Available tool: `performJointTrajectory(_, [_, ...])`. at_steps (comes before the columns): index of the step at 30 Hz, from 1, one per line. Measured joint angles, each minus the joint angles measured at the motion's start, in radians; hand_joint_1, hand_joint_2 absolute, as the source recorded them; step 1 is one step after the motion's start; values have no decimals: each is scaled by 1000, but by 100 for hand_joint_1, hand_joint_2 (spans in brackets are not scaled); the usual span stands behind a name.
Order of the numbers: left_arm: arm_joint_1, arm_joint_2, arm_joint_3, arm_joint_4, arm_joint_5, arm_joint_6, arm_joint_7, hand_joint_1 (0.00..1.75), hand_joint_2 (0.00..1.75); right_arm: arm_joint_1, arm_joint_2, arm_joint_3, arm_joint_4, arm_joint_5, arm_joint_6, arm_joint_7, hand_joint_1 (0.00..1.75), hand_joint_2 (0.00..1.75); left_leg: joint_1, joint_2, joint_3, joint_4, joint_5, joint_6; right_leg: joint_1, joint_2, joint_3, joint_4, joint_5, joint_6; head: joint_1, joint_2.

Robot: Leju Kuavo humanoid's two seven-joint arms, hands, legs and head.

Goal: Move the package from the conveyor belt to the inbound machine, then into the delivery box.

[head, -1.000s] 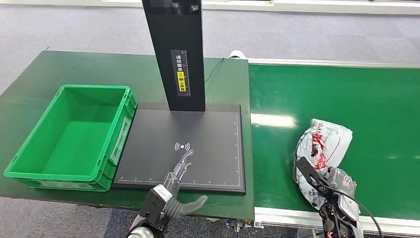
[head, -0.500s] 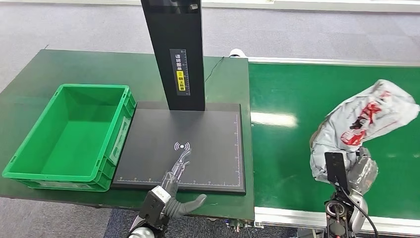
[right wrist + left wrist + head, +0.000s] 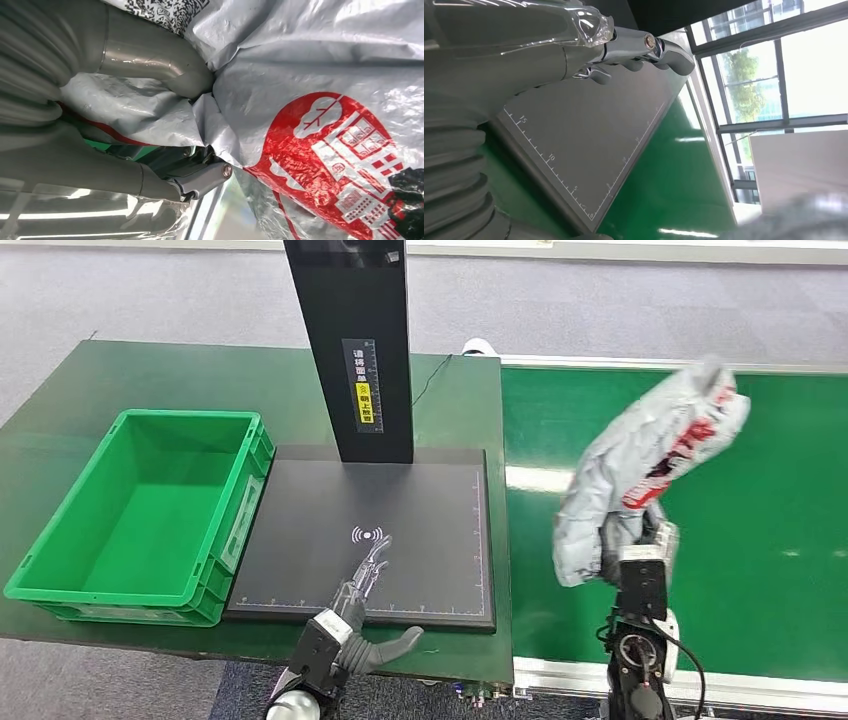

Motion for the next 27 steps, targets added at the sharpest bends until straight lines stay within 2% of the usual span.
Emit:
performJointTrajectory(3, [-22, 0, -1, 27, 5, -14, -16, 0, 175, -6, 4, 116, 25, -18, 178, -24, 175, 175, 0, 0, 0, 0, 0, 0, 0, 0, 0, 0, 0, 0, 0, 0])
performJointTrajectory(5, [-37, 0, -1, 46, 7, -19, -25, 0, 175, -18, 7, 180, 57, -24, 256, -32, 175, 175, 0, 0, -1, 0, 0, 0, 0, 0, 0, 0, 0, 0, 0, 0])
performJointTrajectory(9, [-55, 0, -1, 73, 8, -24, -32, 0, 175, -62, 11, 286, 152, 2, 316, -29, 175, 175, 0, 0, -1, 0, 0, 0, 0, 0, 0, 0, 0, 0, 0, 0])
performJointTrajectory(13, [-59, 0, -1, 80, 8, -22, -26, 0, 175, -127, 23, 359, 266, 71, 267, 52, 175, 175, 0, 0, -1, 0, 0, 0, 0, 0, 0, 0, 0, 0, 0, 0])
performJointTrajectory(19, [-46, -2, 1, 61, -13, 29, 44, 0, 175, -231, 60, 438, 439, 200, 85, 265, 175, 175, 0, 0, -1, 0, 0, 0, 0, 0, -1, 0, 0, 0, 0, 0])
performJointTrajectory(22, [-35, -2, 4, 39, -58, 110, 83, 0, 175, -257, 77, 463, 494, 228, 37, 314, 175, 175, 0, 0, -1, 0, 0, 0, 0, 0, -2, 0, 0, 0, 0, 0])
performJointTrajectory(27, [-22, -2, 34, -20, -145, 337, 125, 0, 175, -266, 90, 481, 543, 240, 17, 339, 175, 175, 0, -1, -2, 0, 0, 0, 0, 0, -2, 0, 0, 0, 0, 0])
